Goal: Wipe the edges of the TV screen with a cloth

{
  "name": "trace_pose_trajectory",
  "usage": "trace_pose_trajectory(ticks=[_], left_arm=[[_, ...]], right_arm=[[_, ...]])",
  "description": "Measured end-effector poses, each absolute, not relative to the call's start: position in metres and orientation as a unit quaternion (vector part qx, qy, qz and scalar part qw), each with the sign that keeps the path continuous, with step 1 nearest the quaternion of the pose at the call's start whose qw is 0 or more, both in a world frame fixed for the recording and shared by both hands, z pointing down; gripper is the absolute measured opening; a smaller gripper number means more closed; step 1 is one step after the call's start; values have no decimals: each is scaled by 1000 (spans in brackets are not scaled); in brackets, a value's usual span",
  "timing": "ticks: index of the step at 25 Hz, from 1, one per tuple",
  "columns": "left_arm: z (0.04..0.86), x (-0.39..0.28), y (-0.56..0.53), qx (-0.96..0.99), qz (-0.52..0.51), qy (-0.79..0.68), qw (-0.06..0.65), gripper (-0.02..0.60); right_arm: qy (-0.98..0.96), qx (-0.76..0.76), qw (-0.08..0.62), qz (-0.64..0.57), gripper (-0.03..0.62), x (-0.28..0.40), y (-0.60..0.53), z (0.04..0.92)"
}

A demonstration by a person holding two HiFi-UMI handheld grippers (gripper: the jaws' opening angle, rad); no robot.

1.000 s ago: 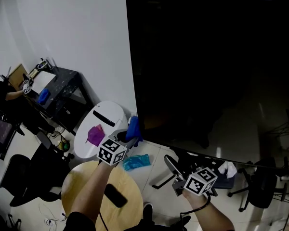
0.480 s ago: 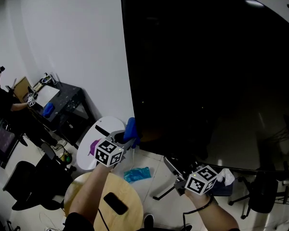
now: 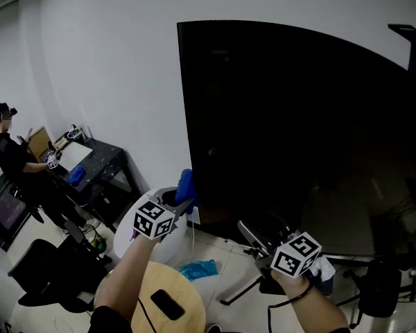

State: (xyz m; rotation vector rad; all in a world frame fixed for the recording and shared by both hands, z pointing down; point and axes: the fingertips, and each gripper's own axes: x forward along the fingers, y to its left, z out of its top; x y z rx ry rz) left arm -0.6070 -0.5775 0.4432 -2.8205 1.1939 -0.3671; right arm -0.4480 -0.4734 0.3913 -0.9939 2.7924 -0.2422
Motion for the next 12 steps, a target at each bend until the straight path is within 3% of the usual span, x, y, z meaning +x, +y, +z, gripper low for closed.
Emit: trace_pose_trajectory(ticks=[12], left_arm=[[320,-608,-572,-900,-126,397,125,130]], right_arm=[[943,-320,88,-13,265,-441,-446,324]])
